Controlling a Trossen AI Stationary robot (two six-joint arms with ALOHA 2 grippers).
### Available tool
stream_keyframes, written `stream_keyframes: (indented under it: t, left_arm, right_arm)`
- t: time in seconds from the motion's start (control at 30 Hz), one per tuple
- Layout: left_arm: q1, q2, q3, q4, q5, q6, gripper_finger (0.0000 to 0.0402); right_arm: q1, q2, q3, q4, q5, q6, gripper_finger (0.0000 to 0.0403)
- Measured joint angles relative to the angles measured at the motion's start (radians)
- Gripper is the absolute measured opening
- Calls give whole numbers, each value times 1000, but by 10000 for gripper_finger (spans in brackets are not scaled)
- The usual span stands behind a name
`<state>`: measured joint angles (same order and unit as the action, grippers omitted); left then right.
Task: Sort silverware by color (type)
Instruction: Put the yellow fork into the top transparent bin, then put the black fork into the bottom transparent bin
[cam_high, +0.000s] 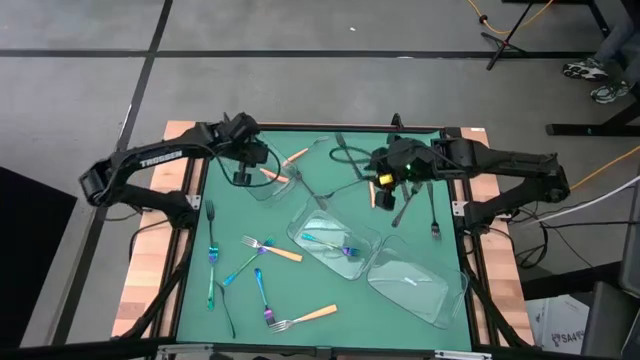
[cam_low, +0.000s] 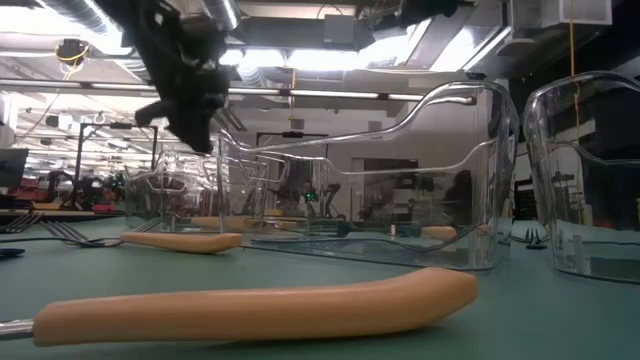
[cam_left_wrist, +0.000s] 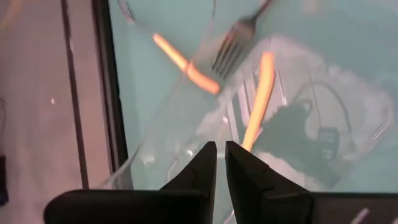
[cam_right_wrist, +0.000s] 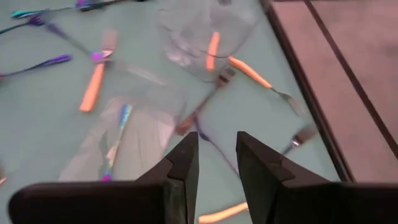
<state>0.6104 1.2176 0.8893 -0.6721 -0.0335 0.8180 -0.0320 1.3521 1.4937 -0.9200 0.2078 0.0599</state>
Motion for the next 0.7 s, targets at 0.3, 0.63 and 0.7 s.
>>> stream_keyframes:
  t: [0.3,0.63,0.7]
  left_arm:
    - [-121,-71,0,-1,2,-150,29]
    - [-202,-73,0,-1,2,-188,29]
    - [-211,-73,0,-1,2,-188,29]
  right_arm:
    - [-247,0,0,-177,2,132,95]
    - [-477,0,-110,-256,2,261,95]
    - [-505,0,-171,-223,2,279,95]
